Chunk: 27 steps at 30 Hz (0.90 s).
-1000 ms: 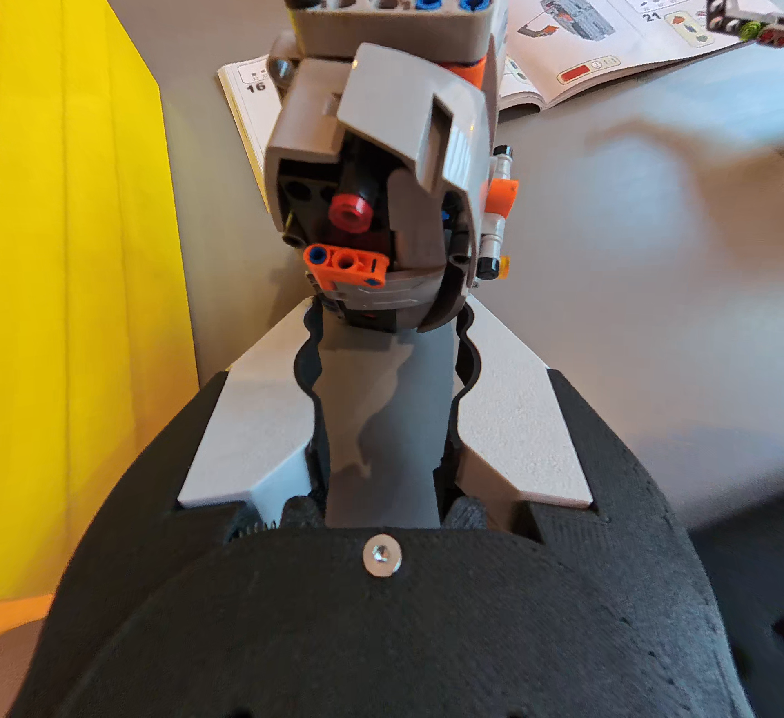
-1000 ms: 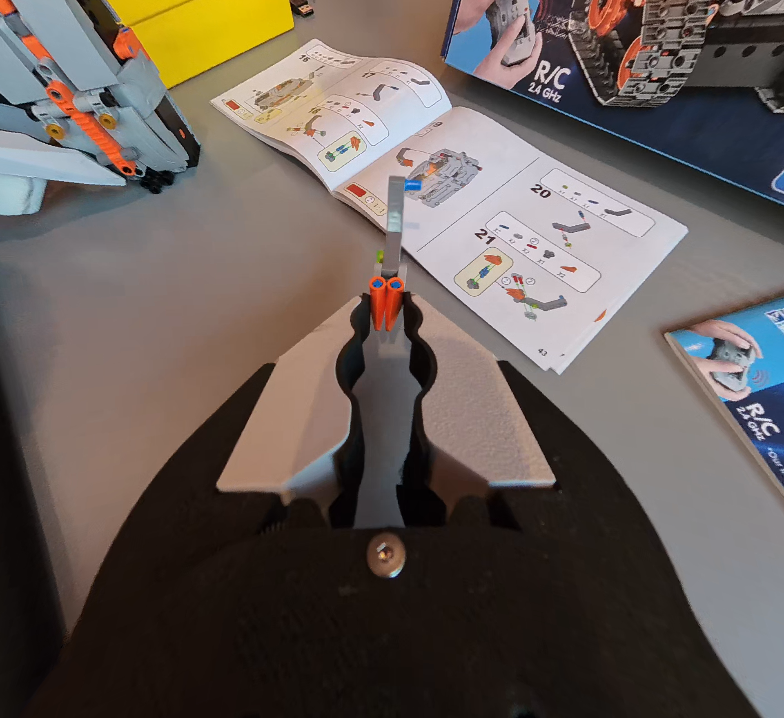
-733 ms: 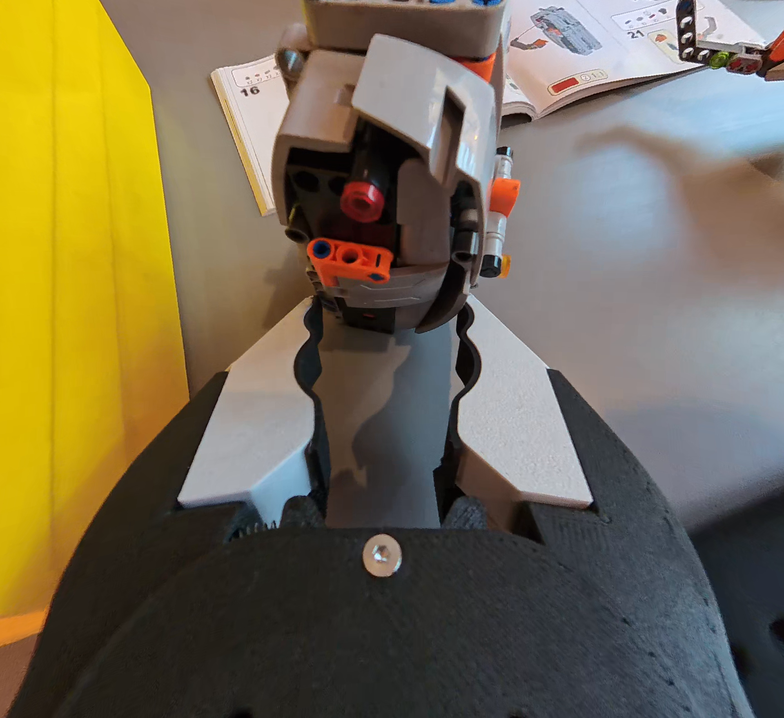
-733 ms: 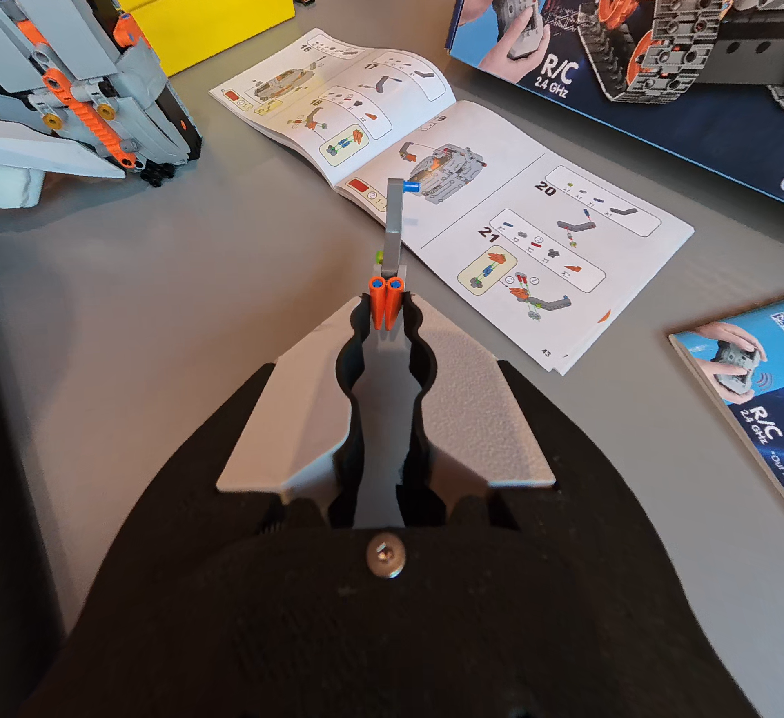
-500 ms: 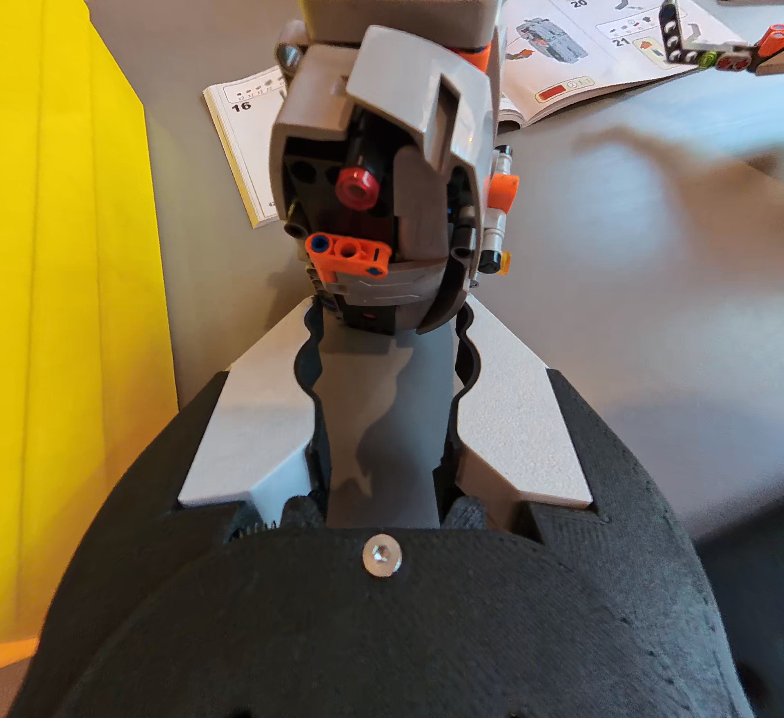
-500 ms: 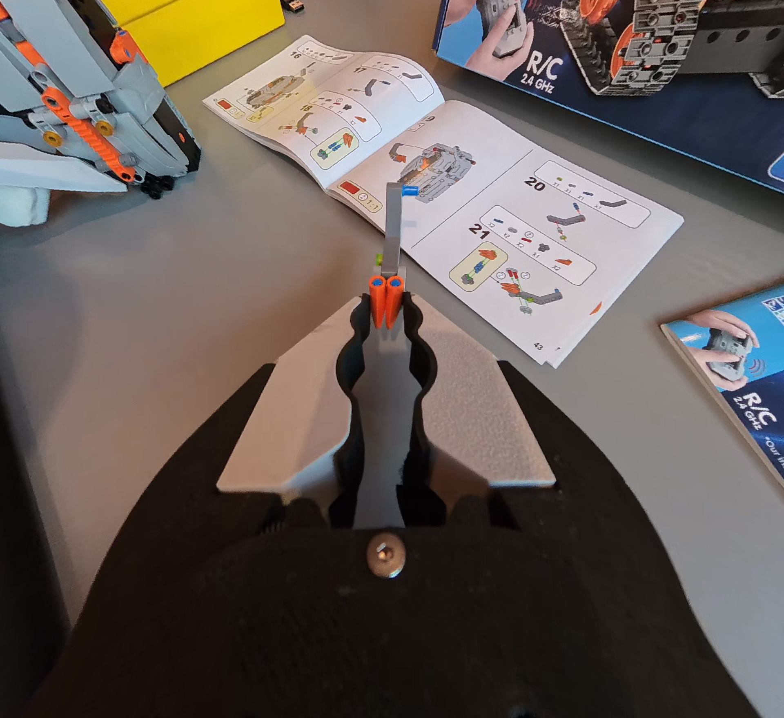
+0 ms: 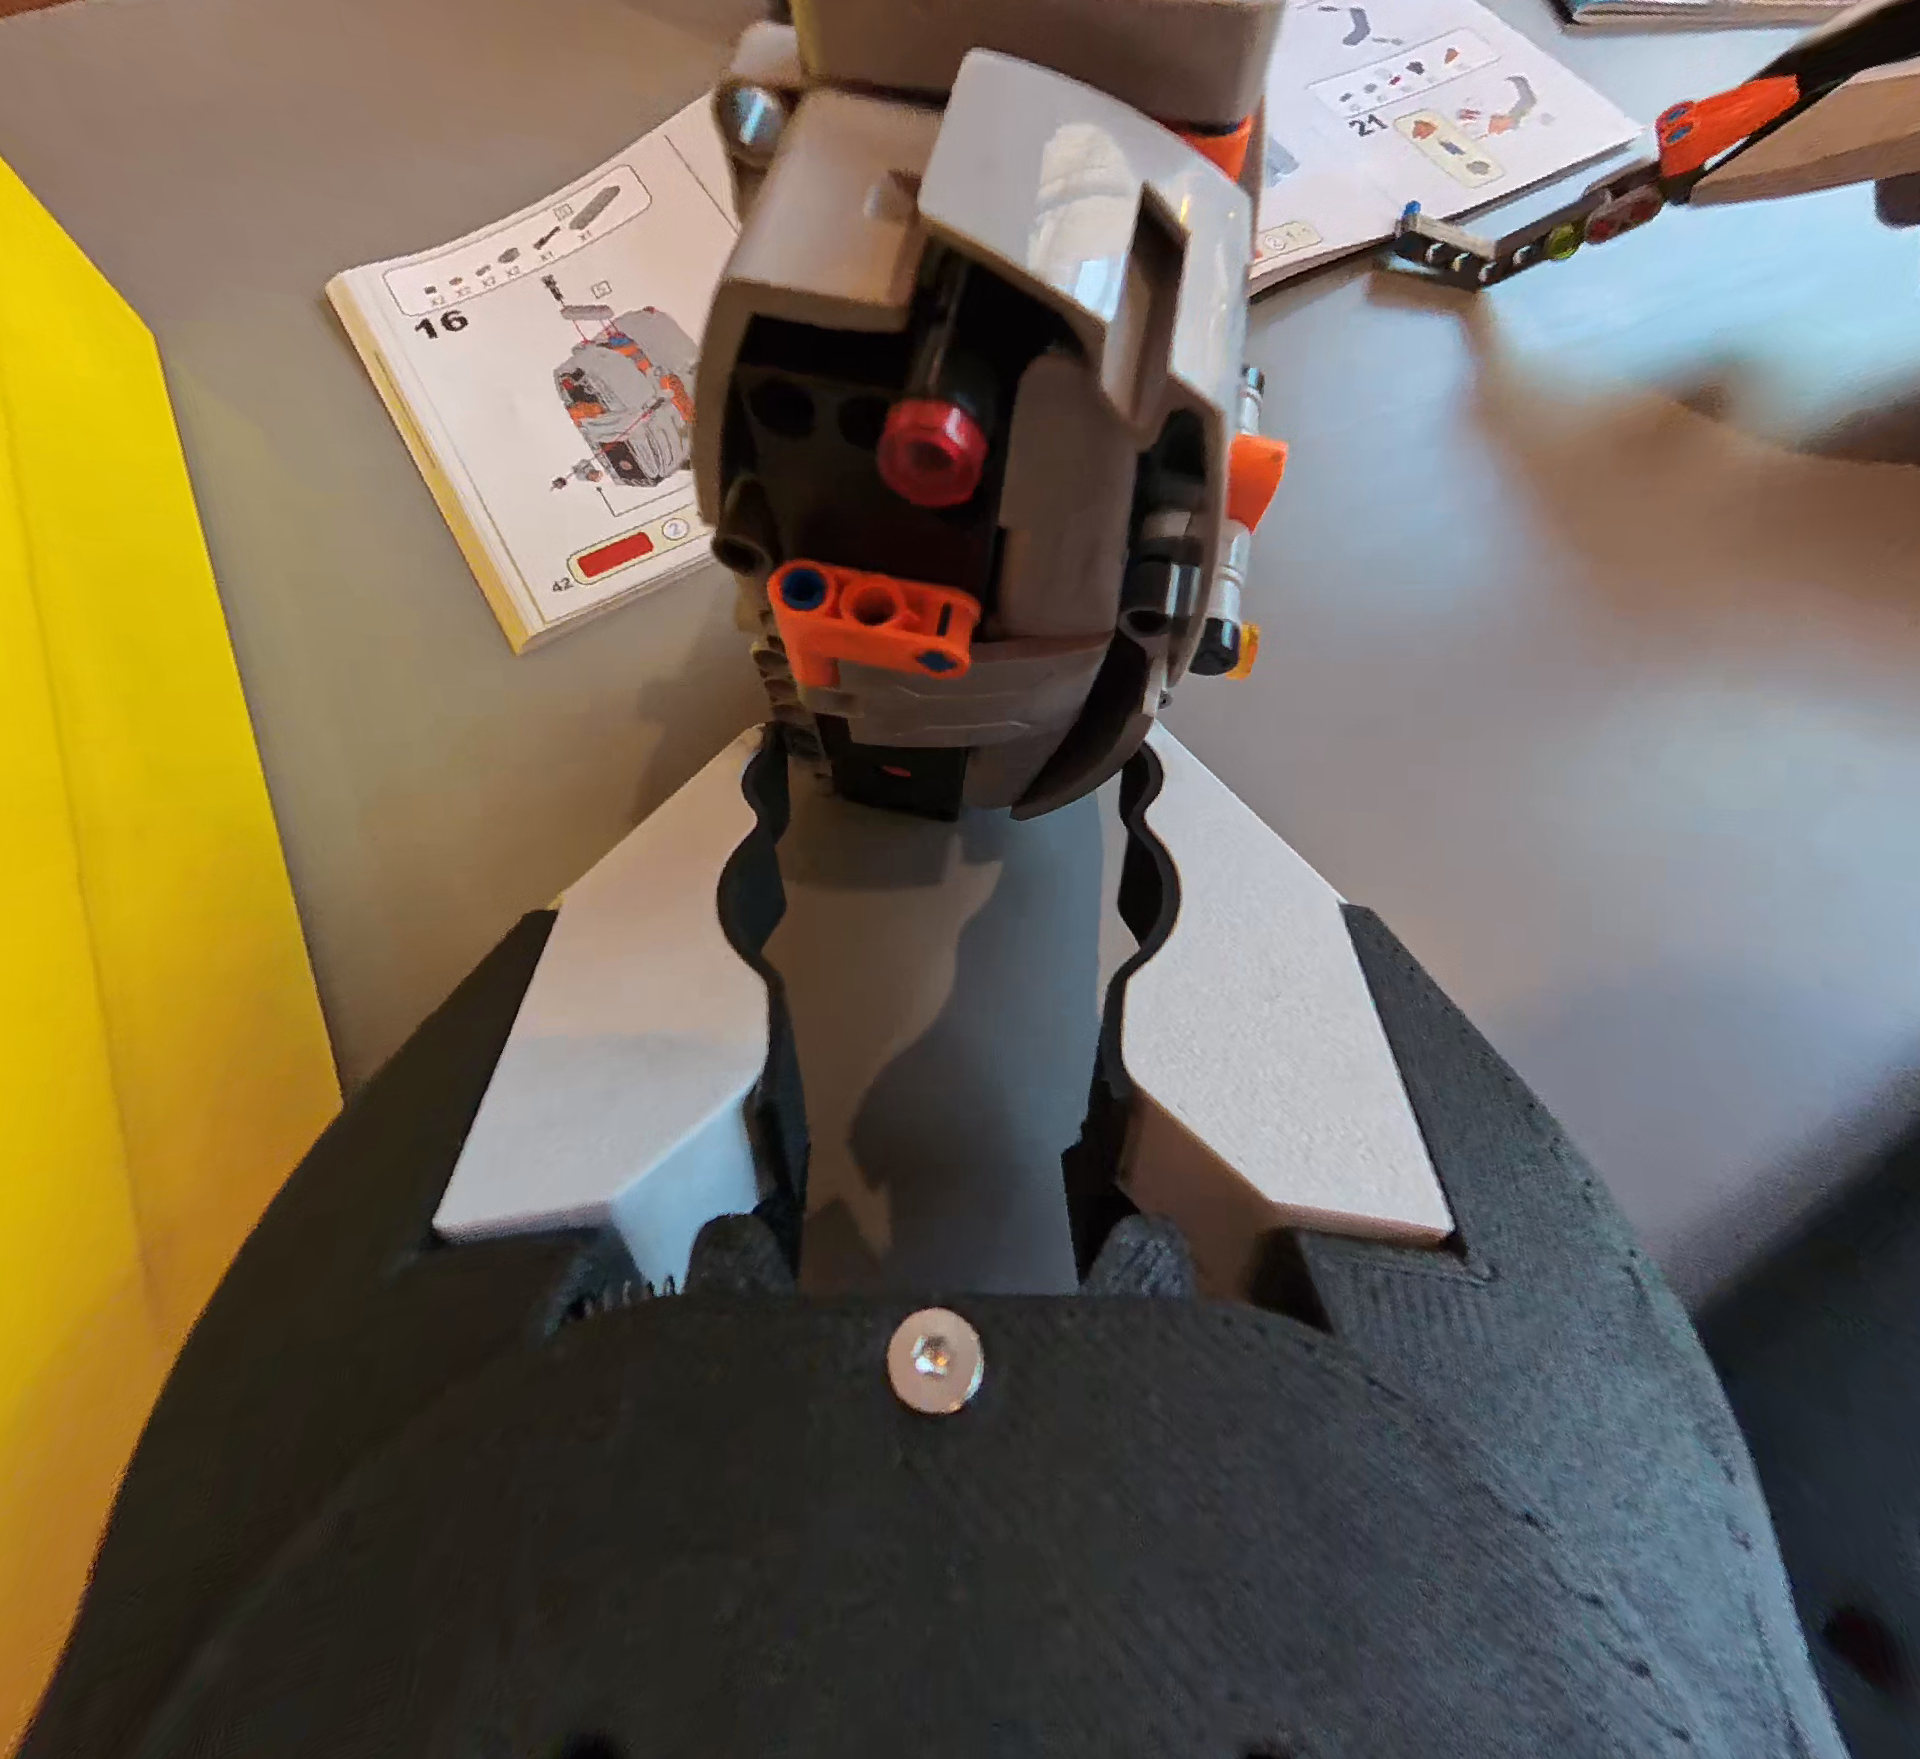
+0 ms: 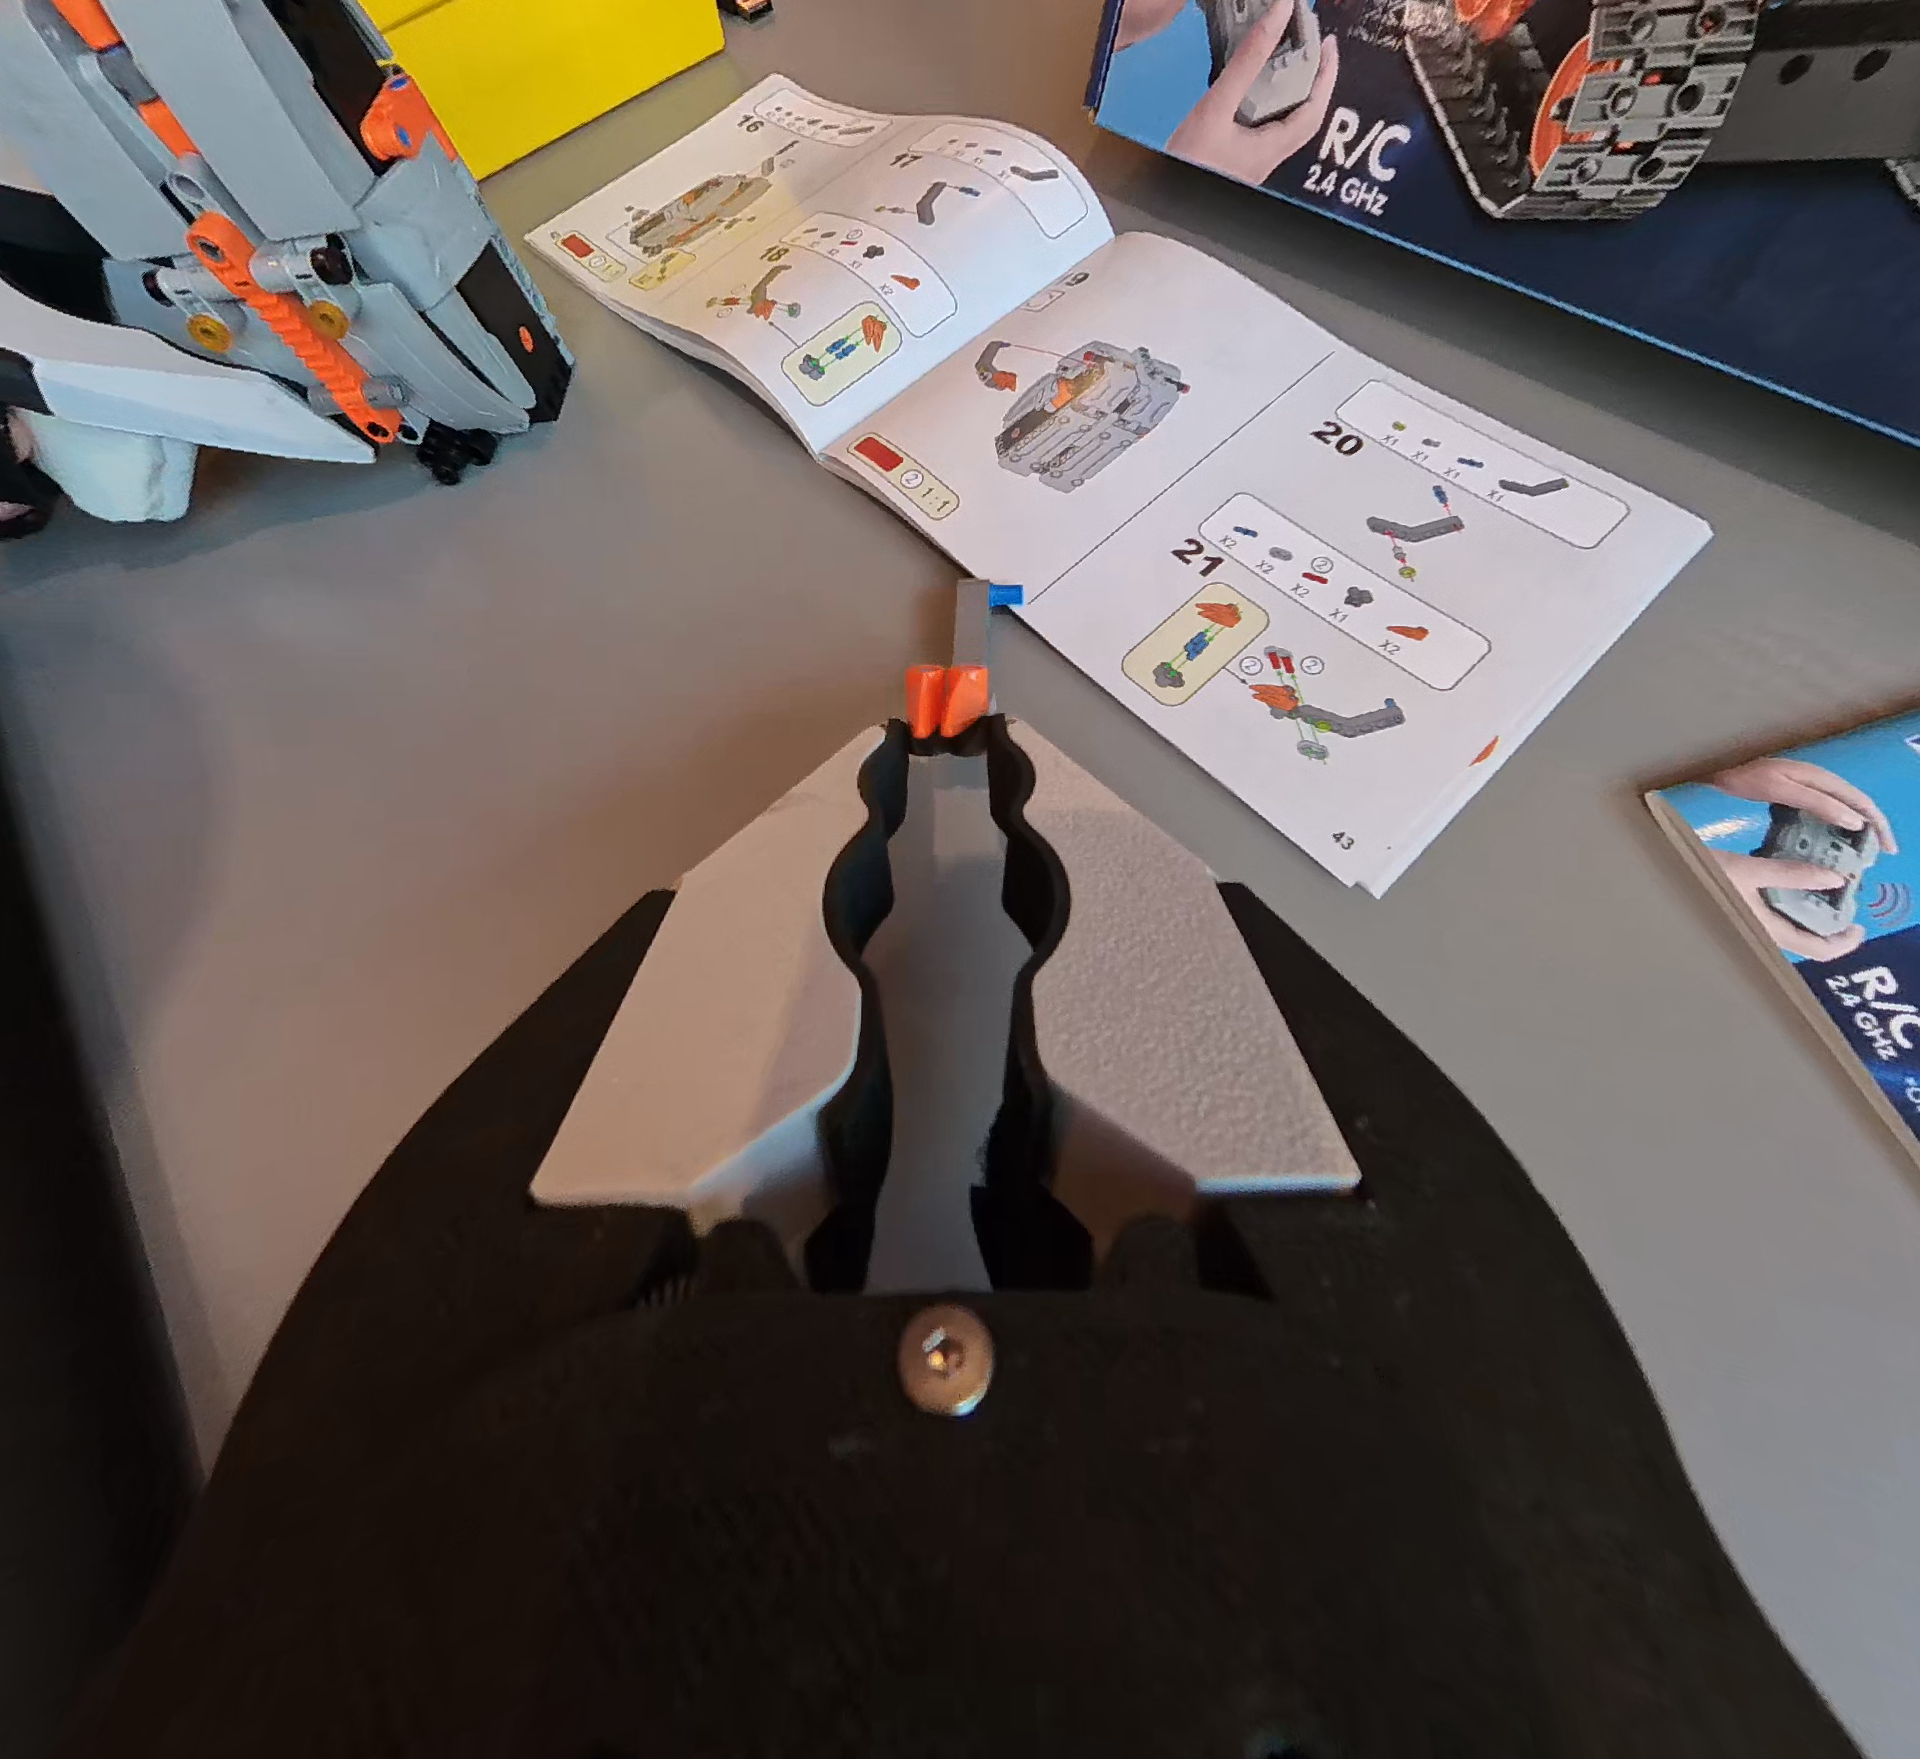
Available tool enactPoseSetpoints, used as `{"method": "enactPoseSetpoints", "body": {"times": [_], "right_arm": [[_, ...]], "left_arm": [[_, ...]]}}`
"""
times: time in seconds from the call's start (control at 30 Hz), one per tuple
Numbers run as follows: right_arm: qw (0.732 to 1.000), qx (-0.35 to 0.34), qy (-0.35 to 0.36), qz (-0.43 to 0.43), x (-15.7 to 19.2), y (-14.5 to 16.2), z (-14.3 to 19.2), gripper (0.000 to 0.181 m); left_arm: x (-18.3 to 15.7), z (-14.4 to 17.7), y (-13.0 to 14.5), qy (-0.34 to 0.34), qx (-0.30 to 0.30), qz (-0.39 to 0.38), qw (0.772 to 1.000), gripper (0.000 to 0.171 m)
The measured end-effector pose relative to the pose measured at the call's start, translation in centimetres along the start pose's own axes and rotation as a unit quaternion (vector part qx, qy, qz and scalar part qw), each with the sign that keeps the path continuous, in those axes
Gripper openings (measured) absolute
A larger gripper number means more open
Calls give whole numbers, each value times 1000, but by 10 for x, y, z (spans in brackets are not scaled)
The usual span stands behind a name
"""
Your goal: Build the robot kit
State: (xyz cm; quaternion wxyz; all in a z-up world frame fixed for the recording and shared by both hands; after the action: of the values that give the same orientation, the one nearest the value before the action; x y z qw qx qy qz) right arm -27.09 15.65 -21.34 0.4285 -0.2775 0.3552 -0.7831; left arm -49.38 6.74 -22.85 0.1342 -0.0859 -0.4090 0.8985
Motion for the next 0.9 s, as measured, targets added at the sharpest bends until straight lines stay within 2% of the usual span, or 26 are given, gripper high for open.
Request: {"method": "enactPoseSetpoints", "body": {"times": [0.27, 0.43, 0.6, 0.77, 0.9], "right_arm": [[997, 48, -56, 2, 17, 12, -7, 15], [993, 102, -61, 25, 23, 28, -14, 15], [992, 100, -67, 30, 27, 27, -15, 15], [992, 100, -65, 48, 29, 26, -15, 28], [992, 89, -44, 79, 29, 21, -13, 29]], "left_arm": [[1, 3, 4, 21, -2, 26, 999, 63], [1, 5, -1, 57, -19, 48, 997, 74], [1, 9, -7, 78, -39, 55, 995, 79], [-5, 7, -2, 83, -24, 38, 996, 79], [-11, 5, -3, 81, -19, 23, 996, 85]]}}
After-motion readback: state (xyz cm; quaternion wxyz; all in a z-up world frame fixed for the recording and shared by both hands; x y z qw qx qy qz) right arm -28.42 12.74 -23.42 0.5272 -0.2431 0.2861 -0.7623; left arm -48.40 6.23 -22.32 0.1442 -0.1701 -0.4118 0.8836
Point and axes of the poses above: each gripper's, where its closed fingertips meet, z back along the fingers, y out of its underside, x = y × z across the jaws, the point moved 2 cm from there along z, back along the fingers, and after that the axes turned 5 degrees about x, right-handed, at the moved point
